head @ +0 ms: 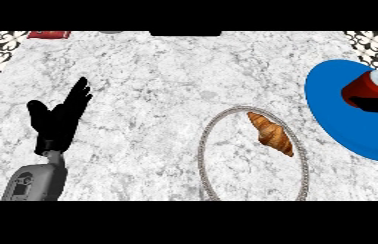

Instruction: Pick the can from the placemat and place it in the plate

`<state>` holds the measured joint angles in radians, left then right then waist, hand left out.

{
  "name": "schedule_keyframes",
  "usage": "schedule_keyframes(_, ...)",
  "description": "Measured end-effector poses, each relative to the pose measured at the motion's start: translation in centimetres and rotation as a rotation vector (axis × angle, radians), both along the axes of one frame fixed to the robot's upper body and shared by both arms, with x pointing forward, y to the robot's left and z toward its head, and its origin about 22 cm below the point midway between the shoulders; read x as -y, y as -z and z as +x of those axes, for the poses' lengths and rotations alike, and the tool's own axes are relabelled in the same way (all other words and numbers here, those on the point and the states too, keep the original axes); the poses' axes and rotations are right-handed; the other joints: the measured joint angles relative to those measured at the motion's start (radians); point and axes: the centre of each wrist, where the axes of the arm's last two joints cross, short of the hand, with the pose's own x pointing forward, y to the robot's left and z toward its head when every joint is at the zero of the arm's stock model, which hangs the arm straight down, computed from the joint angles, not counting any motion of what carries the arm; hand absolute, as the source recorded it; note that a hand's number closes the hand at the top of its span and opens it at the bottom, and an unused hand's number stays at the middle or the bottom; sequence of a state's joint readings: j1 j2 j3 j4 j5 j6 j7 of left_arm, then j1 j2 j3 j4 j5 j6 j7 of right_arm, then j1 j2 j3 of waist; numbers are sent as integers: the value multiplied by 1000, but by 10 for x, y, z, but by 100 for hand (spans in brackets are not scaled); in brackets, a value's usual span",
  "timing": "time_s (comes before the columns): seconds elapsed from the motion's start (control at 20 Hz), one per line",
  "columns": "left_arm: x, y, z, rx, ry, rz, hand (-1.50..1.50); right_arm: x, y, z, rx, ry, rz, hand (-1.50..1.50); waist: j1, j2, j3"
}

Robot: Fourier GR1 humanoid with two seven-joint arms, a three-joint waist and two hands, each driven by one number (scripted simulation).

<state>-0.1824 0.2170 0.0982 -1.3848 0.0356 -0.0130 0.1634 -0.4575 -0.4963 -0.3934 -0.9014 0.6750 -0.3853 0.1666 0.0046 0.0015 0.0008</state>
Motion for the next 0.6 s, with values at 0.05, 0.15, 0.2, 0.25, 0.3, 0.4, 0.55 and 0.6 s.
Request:
schedule_keyframes(0.05,1,0,-2,-1,2,1,0,-3,-3,1,44,-20,-10,-150,-1,-1,0)
schedule_keyframes(0.15,5,0,-2,0,-1,-1,0,-8,-12,3,147,-73,-12,-150,-5,-3,0)
schedule_keyframes(0.2,5,-1,-4,-2,-1,3,0,-11,-19,5,197,-101,-5,-150,-6,-4,0)
schedule_keyframes(0.25,2,1,-4,1,-6,4,0,-15,-25,7,244,-127,7,-150,-7,-5,0)
schedule_keyframes(0.3,3,2,-6,-1,-4,5,0,-18,-32,7,287,-140,23,-150,-9,-5,0)
schedule_keyframes(0.4,2,3,-6,0,-10,2,0,-24,-39,3,358,-147,71,-150,-14,-6,-1)
schedule_keyframes(0.55,-1,2,-4,2,-21,4,0,-25,-45,-6,422,-138,200,-150,-19,-7,-1)
schedule_keyframes(0.6,-2,3,-4,-1,-21,3,0,-27,-45,-6,429,-142,251,-150,-19,-7,-1)
